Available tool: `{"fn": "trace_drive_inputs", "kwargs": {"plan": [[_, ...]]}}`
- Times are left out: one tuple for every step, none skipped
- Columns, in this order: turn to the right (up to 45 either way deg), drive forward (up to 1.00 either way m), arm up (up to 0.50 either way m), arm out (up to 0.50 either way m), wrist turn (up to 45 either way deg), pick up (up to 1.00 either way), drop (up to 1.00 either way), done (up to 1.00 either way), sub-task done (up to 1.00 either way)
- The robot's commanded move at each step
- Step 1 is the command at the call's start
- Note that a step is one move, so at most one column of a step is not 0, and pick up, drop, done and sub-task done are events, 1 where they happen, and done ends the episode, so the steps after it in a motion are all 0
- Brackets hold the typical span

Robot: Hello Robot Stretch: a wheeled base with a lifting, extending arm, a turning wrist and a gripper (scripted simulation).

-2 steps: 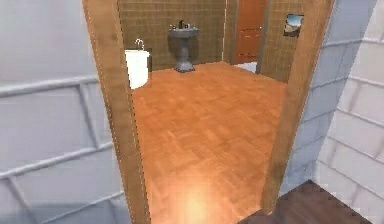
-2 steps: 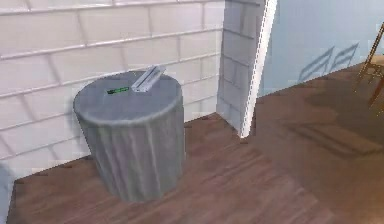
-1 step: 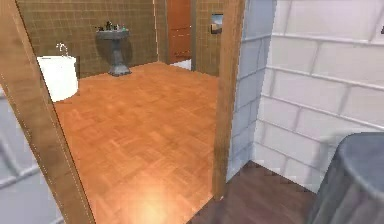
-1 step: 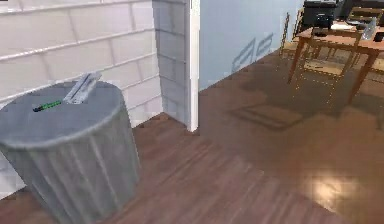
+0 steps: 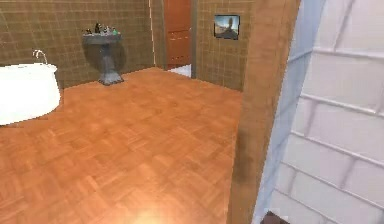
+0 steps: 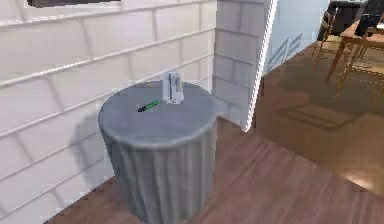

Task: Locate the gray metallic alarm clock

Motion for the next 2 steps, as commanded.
{"fn": "trace_drive_inputs", "kwargs": {"plan": [[-42.0, 0.0, 0.0, 0.0, 0.0, 0.0, 0.0, 0.0, 0.0], [0.0, 0.6, 0.0, 0.0, 0.0, 0.0, 0.0, 0.0, 0.0]]}}
